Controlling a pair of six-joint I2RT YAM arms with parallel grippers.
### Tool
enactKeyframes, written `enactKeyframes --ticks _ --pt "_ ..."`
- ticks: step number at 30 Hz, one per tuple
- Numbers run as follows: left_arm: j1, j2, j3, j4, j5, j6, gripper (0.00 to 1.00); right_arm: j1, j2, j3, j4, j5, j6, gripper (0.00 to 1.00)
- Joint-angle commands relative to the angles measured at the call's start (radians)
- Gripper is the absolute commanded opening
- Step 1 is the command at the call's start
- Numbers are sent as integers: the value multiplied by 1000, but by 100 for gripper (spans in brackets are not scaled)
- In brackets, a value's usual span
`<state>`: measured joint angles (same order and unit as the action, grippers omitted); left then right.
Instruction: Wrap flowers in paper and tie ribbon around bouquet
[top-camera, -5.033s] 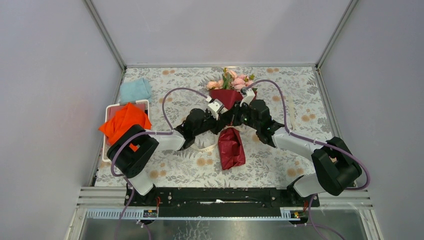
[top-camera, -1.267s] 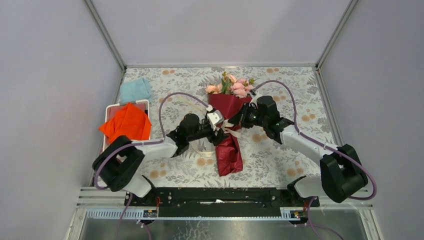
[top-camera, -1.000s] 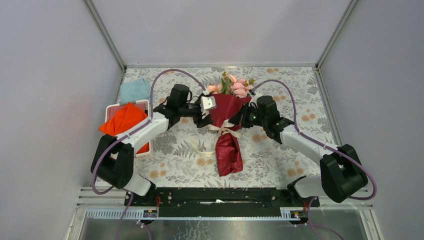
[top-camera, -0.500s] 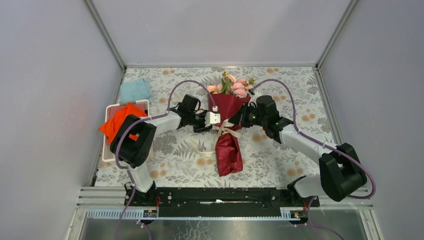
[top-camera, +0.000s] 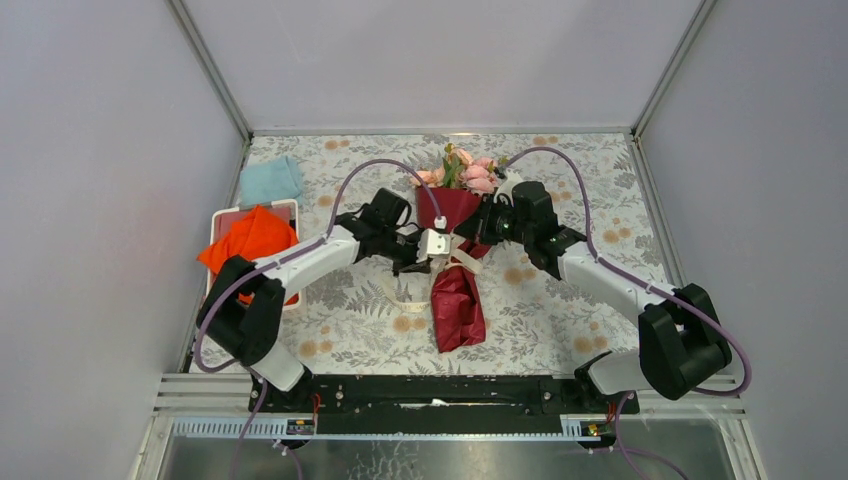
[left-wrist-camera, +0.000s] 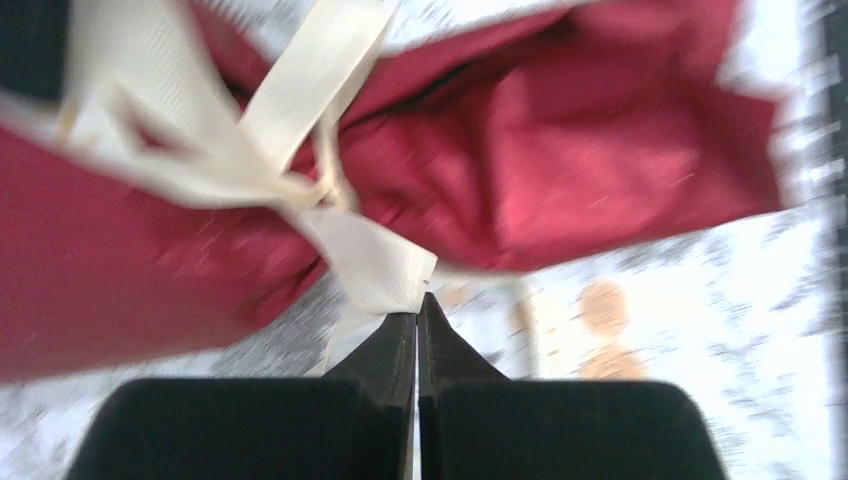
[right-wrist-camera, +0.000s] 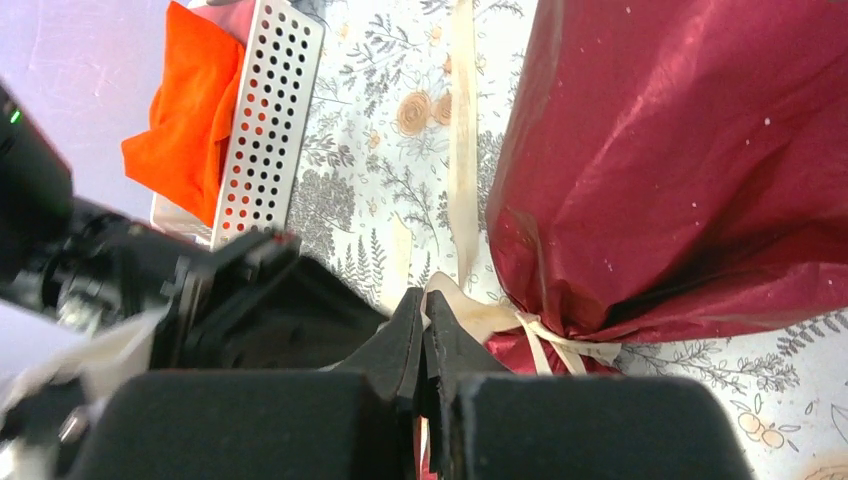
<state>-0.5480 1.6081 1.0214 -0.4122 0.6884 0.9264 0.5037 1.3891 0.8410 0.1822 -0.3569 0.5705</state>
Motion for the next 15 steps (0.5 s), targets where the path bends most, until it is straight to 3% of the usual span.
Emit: enactKeyframes --ticks 1,3,5,10,15 --pt "-98 -51 50 -144 218 -288 0 -4 -1 52 23 -17 -32 0" --pt "-131 -58 36 -35 286 -469 0 -4 0 53 21 -24 -28 0" --pt "-149 -57 3 177 328 -716 0 -6 -1 52 20 -24 -23 0" --pt "-170 -2 -128 831 345 -1336 0 -7 -7 53 17 -27 -13 0" --pt "-218 30 -185 1088 155 -1560 0 -10 -16 61 -4 -21 -18 0"
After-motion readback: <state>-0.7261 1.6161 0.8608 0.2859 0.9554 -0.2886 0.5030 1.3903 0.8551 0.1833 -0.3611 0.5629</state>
